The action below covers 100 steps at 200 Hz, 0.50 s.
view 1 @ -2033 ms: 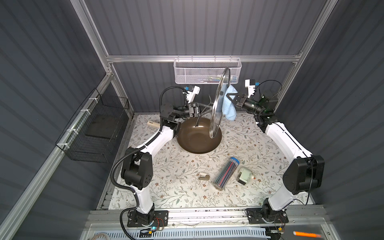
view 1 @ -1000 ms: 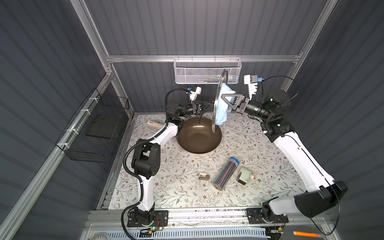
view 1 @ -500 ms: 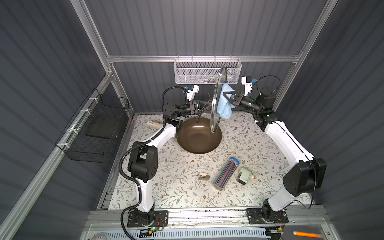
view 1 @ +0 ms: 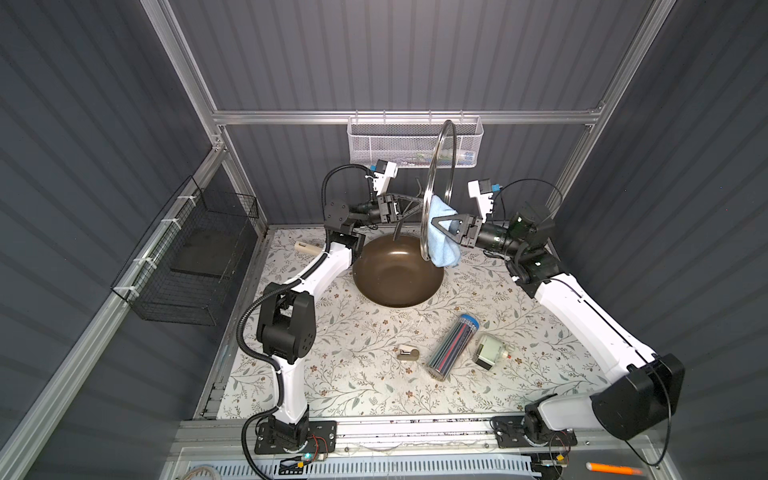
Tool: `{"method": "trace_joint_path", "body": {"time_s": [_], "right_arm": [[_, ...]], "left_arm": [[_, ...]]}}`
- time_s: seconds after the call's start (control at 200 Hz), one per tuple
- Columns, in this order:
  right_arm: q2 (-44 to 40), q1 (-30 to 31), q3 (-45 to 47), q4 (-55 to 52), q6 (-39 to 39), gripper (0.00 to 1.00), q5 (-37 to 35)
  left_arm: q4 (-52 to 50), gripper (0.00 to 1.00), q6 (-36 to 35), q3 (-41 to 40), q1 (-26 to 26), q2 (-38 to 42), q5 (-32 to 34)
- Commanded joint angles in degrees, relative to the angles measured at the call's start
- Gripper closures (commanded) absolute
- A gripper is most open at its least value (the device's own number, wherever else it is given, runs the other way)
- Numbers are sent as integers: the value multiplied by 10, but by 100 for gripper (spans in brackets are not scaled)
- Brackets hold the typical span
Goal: Wipe the pot lid with a cloth
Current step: Wipe the pot lid.
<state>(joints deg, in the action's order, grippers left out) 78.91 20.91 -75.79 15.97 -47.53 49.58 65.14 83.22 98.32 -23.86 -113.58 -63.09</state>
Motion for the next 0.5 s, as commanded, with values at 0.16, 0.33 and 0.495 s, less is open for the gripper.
{"method": "trace_joint_path", "body": {"time_s": [0.16, 0.33, 0.495], "right_arm": [[23, 1, -84, 72, -24, 100, 17], [84, -3, -149, 76, -26, 100, 0], [132, -22, -198, 74, -29, 100, -17]], "left_arm": [[72, 100, 5, 22, 0, 0, 37], [96, 100, 21, 10, -1, 9, 40], [103, 100, 18, -7, -1, 25, 41]]}}
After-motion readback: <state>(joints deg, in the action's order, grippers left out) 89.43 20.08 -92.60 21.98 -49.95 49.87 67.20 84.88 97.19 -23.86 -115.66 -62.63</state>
